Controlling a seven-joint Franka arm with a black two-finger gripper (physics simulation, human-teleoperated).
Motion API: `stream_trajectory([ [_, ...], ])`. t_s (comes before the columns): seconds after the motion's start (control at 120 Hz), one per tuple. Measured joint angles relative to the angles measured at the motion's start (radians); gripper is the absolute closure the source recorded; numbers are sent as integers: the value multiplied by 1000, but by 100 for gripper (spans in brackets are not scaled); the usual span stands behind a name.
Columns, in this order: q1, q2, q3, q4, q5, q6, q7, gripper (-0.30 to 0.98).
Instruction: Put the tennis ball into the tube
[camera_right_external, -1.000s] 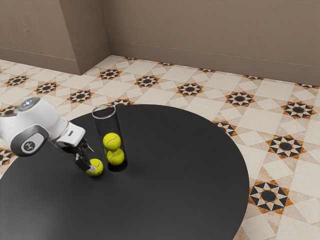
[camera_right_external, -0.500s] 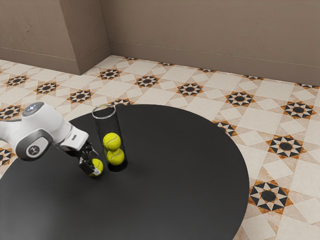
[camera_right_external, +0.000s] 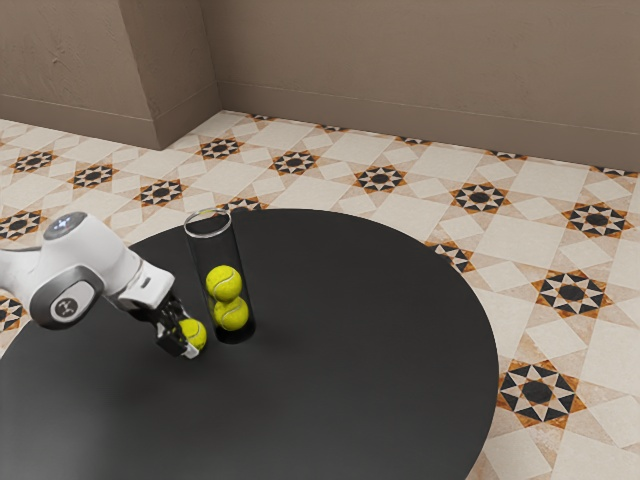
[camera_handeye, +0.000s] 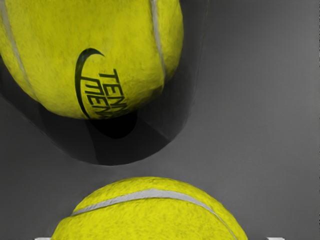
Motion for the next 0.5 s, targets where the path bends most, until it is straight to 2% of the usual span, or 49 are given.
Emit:
stream_trajectory([
  [0.092,1,0,0,-3,0,0,-2,23],
  [0.292,12,8,-4,-7,2,2,-10,29],
  [0.433,39,20,-41,-20,2,2,-16,33],
  [0.5,79,26,-94,-34,2,-3,-20,35],
])
